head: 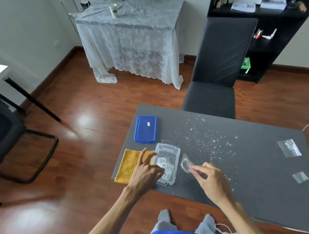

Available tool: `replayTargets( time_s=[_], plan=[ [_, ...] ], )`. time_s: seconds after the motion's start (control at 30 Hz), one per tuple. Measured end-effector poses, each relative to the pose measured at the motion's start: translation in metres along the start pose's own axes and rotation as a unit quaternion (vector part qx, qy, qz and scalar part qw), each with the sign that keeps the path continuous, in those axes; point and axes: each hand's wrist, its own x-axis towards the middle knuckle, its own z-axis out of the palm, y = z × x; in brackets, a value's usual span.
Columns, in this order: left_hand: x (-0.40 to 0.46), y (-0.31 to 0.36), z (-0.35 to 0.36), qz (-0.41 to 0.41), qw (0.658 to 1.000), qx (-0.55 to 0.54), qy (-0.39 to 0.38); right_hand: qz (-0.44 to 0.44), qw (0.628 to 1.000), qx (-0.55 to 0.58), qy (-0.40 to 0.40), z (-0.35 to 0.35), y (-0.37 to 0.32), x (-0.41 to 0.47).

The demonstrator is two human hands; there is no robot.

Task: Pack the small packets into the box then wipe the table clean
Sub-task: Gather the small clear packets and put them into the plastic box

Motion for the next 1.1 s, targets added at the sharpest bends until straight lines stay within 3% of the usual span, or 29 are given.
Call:
replayTargets(
  time_s=[0.27, 0.43, 0.67, 0.93, 1.1],
  plan=[
    [0.012, -0.002, 0.000, -0.021, 0.996, 0.006, -0.090, 0.012, 1.000, 0.006, -0.005, -0.001, -0.026, 0.005],
    [0.007, -0.007, 0.007, -0.018, 0.998, -0.008, -0.063, 0.004, 1.000, -0.013, -0.016, 0.000, -0.031, 0.013],
    [-0.014, -0.015, 0.014, -0.089, 0.987, -0.102, 0.087, -0.049, 0.990, -0.094, -0.092, 0.017, -0.052, 0.023],
    [-0.035, -0.018, 0.025, -0.105, 0.981, -0.147, 0.070, -0.104, 0.940, -0.275, -0.173, 0.054, -0.069, 0.040],
    [-0.039, -0.014, 0.027, -0.115, 0.979, -0.154, 0.069, -0.122, 0.915, -0.318, -0.217, 0.074, -0.071, 0.045]
  ],
)
